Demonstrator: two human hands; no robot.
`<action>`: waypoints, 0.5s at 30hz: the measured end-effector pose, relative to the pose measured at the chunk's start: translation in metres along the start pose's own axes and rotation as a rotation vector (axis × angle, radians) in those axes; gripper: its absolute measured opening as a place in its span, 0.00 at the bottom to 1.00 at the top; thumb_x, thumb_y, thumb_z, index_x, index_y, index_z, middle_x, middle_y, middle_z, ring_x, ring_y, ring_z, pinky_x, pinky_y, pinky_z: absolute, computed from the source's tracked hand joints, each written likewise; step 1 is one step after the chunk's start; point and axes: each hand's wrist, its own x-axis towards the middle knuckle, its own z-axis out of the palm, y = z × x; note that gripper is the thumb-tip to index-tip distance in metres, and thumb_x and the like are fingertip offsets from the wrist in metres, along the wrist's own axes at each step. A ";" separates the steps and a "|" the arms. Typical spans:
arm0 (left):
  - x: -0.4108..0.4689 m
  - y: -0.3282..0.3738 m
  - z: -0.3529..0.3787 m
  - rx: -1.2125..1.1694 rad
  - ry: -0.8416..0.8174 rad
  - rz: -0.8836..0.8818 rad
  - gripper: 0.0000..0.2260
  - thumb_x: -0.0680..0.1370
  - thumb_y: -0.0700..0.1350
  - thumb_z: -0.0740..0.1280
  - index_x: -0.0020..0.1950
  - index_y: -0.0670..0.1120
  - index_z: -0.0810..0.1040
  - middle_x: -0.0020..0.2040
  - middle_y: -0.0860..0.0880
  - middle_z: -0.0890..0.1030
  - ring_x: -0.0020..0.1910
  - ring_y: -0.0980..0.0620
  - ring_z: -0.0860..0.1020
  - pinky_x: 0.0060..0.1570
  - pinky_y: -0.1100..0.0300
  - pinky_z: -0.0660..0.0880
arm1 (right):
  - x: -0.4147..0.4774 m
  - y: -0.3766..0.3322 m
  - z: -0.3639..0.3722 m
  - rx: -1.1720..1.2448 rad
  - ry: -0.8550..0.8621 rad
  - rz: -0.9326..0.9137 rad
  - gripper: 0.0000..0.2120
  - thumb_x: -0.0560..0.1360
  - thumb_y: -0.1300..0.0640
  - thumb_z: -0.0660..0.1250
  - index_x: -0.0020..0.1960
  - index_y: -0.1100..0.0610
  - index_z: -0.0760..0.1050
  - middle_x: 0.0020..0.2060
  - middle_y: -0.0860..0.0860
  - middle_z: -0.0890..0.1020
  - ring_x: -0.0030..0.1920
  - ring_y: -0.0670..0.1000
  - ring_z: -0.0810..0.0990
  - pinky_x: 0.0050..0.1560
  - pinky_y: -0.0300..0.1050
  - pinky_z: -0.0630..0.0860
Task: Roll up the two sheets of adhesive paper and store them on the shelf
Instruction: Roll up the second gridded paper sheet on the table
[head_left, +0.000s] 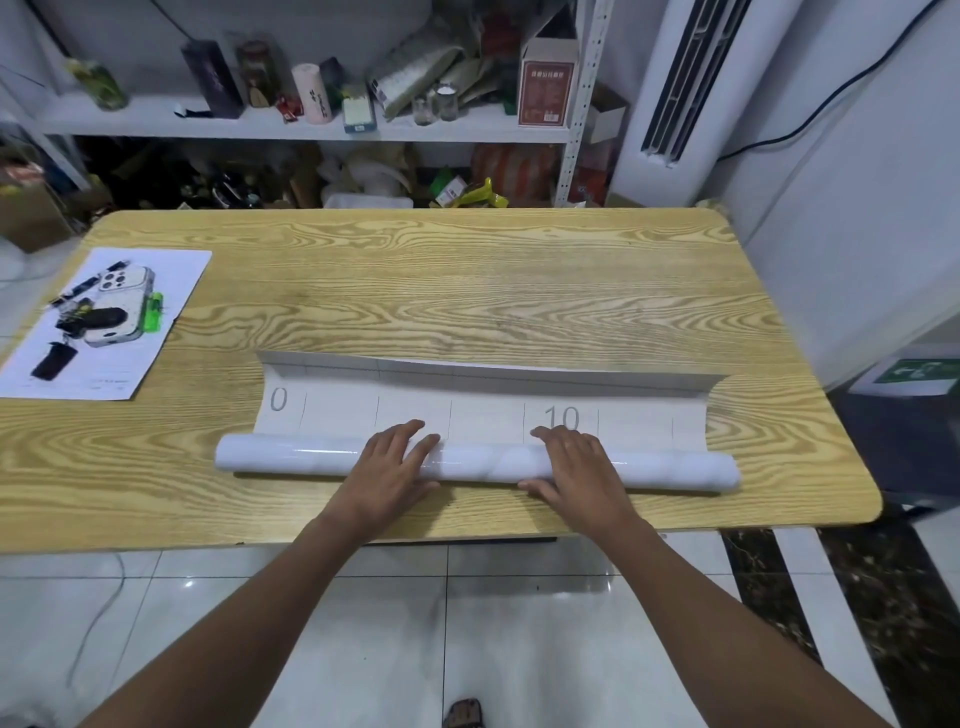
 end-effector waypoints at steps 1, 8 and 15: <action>0.001 0.001 0.000 -0.003 0.019 0.010 0.25 0.70 0.54 0.70 0.61 0.45 0.68 0.58 0.40 0.74 0.55 0.44 0.69 0.55 0.54 0.62 | 0.001 0.000 -0.001 0.030 -0.009 0.008 0.28 0.70 0.36 0.54 0.57 0.57 0.72 0.47 0.51 0.79 0.46 0.53 0.79 0.54 0.45 0.69; 0.000 0.000 0.000 0.007 0.065 0.058 0.33 0.59 0.46 0.80 0.59 0.45 0.69 0.51 0.45 0.72 0.50 0.47 0.67 0.52 0.56 0.61 | -0.002 -0.001 0.000 0.060 -0.076 0.028 0.22 0.71 0.40 0.67 0.54 0.57 0.75 0.47 0.49 0.79 0.46 0.52 0.77 0.56 0.45 0.64; 0.000 -0.001 -0.005 0.010 0.025 0.047 0.35 0.56 0.43 0.80 0.59 0.47 0.69 0.47 0.46 0.75 0.46 0.47 0.71 0.50 0.56 0.72 | -0.002 -0.006 -0.002 -0.007 -0.018 0.057 0.25 0.73 0.38 0.52 0.52 0.54 0.77 0.49 0.49 0.80 0.47 0.52 0.77 0.54 0.46 0.71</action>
